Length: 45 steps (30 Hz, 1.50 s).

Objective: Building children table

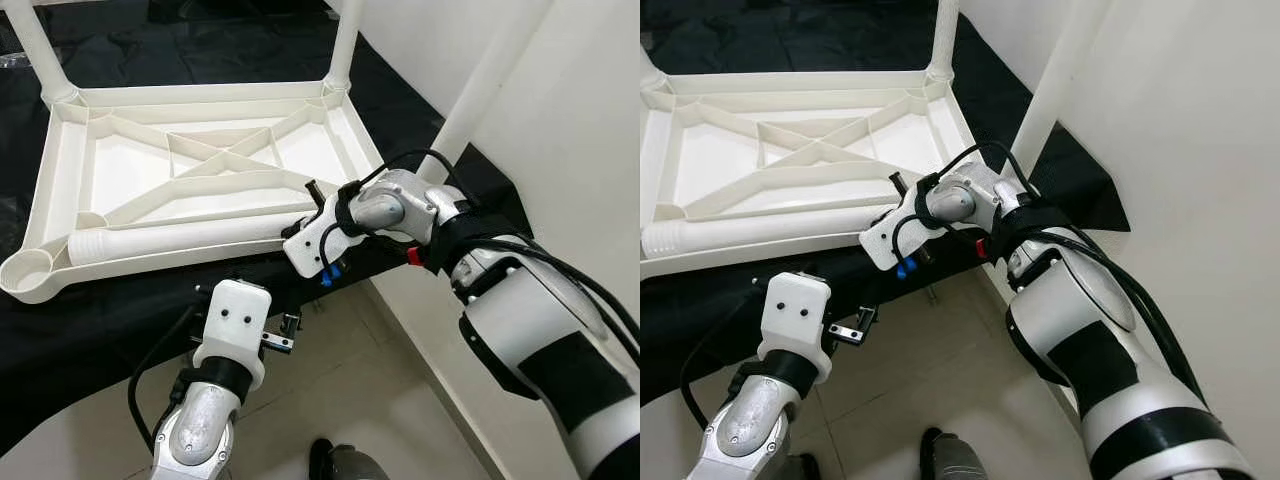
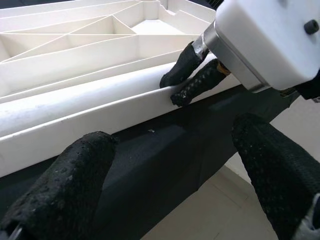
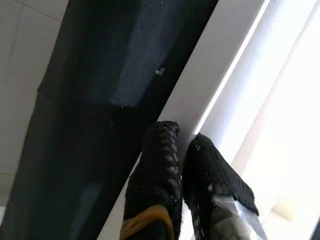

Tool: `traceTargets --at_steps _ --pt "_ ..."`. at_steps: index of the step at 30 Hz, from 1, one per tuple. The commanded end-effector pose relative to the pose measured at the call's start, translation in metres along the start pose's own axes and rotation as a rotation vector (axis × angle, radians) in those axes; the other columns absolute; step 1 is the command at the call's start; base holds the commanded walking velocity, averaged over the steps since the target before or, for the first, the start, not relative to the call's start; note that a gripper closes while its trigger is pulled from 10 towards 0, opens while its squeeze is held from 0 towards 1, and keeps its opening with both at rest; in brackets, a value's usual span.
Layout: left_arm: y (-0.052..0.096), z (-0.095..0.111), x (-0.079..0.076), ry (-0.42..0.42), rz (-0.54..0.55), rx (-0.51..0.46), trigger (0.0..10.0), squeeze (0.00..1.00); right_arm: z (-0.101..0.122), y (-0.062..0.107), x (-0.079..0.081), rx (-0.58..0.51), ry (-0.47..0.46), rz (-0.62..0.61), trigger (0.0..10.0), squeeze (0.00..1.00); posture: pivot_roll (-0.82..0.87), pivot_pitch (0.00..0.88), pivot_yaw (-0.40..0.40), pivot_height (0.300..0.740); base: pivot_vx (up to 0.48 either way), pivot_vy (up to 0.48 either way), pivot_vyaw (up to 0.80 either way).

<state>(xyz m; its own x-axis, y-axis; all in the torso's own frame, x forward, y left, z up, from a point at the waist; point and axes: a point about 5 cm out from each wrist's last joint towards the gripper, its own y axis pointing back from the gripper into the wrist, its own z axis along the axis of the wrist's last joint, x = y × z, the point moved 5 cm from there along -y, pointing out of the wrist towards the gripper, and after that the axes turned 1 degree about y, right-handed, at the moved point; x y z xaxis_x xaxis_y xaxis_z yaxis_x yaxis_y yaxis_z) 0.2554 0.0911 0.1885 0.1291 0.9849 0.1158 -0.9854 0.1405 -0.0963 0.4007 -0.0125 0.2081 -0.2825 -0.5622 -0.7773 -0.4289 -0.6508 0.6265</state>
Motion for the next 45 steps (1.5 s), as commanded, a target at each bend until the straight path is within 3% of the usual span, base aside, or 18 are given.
traceTargets --at_steps 1,2,3,6,7,8,9,18,19,22,23,27,29,32,33,37,40,45 --pt "0.002 -0.005 -0.003 0.004 -0.005 0.018 10.0 0.00 -0.004 -0.003 0.011 0.043 0.082 0.054 0.0 0.00 0.03 0.251 -0.176 0.740 0.000 0.000 0.00" --pt "0.001 -0.005 -0.003 0.003 -0.005 0.018 10.0 0.00 -0.007 -0.004 0.006 0.068 0.087 0.019 0.0 0.00 0.04 0.249 -0.176 0.740 0.000 0.000 0.00" --pt "0.001 -0.004 -0.002 0.002 -0.005 0.016 10.0 0.00 -0.010 -0.004 0.002 0.092 0.083 -0.009 3.0 0.00 0.04 0.246 -0.176 0.740 0.000 0.000 0.00" --pt "0.001 -0.004 -0.002 0.002 -0.004 0.015 10.0 0.00 -0.012 -0.004 0.000 0.108 0.084 -0.025 3.0 0.00 0.04 0.246 -0.176 0.740 0.000 0.000 0.00" --pt "0.000 -0.004 -0.002 0.000 -0.004 0.014 10.0 0.00 -0.012 -0.003 -0.003 0.103 0.016 -0.049 10.0 0.00 0.04 0.239 -0.175 0.740 0.000 0.000 0.00" --pt "0.000 -0.004 -0.001 -0.003 -0.002 0.014 10.0 0.00 -0.014 -0.001 -0.007 0.093 -0.087 -0.081 10.0 0.00 0.04 0.237 -0.175 0.740 0.000 0.000 0.00" --pt "0.000 -0.004 -0.001 -0.003 0.000 0.011 10.0 0.00 -0.016 0.003 -0.014 0.074 -0.204 -0.128 10.0 1.00 0.04 0.232 -0.174 0.740 0.000 0.000 0.00" --pt "-0.003 -0.004 0.000 -0.009 0.001 0.006 10.0 0.00 -0.026 0.024 -0.037 -0.044 -0.556 -0.297 10.0 0.96 0.04 0.224 -0.174 0.740 0.000 0.000 0.00" --pt "-0.003 -0.004 0.001 -0.011 0.001 0.005 10.0 0.00 -0.030 0.028 -0.041 -0.077 -0.677 -0.328 10.0 0.00 0.04 0.221 -0.173 0.740 0.000 0.000 0.00" --pt "-0.005 -0.004 0.002 -0.015 0.003 0.001 10.0 0.00 -0.041 0.036 -0.047 -0.159 -0.989 -0.410 10.0 0.00 0.05 0.214 -0.168 0.740 0.000 0.000 0.00" --pt "-0.005 -0.004 0.002 -0.015 0.003 0.001 10.0 0.00 -0.041 0.036 -0.047 -0.159 -0.989 -0.410 10.0 0.00 0.05 0.214 -0.168 0.740 0.000 0.000 0.00" --pt "-0.007 -0.001 0.006 -0.023 0.010 -0.012 10.0 0.00 -0.062 0.044 -0.055 -0.163 -1.296 -0.623 10.0 0.00 0.05 0.198 -0.157 0.740 0.000 0.000 0.00" --pt "-0.007 -0.001 0.006 -0.023 0.010 -0.012 10.0 0.00 -0.062 0.044 -0.055 -0.163 -1.296 -0.623 10.0 0.00 0.05 0.198 -0.157 0.740 0.000 0.000 0.00" --pt "-0.010 0.002 0.011 -0.032 0.030 -0.026 10.0 0.00 -0.071 0.058 -0.065 -0.270 -1.463 -0.799 10.0 0.00 0.06 0.184 -0.144 0.740 0.000 0.000 0.00" --pt "-0.010 0.002 0.011 -0.032 0.030 -0.026 10.0 0.00 -0.071 0.058 -0.065 -0.270 -1.463 -0.799 10.0 0.00 0.06 0.184 -0.144 0.740 0.000 0.000 0.00" --pt "-0.021 0.014 0.029 -0.057 0.070 -0.054 10.0 0.00 -0.077 0.079 -0.059 -0.372 -1.471 -1.100 10.0 0.00 0.08 0.166 -0.129 0.740 0.000 0.000 0.00" --pt "-0.034 0.017 0.051 -0.087 0.030 -0.006 10.0 0.00 -0.059 0.076 -0.039 -0.370 -1.418 -1.146 10.0 0.00 0.10 0.153 -0.117 0.740 0.000 0.000 0.00" --pt "-0.038 0.018 0.067 -0.064 0.012 0.017 10.0 0.00 -0.053 0.075 -0.031 -0.359 -1.411 -1.171 10.0 0.00 0.10 0.147 -0.115 0.740 0.000 0.000 0.00"
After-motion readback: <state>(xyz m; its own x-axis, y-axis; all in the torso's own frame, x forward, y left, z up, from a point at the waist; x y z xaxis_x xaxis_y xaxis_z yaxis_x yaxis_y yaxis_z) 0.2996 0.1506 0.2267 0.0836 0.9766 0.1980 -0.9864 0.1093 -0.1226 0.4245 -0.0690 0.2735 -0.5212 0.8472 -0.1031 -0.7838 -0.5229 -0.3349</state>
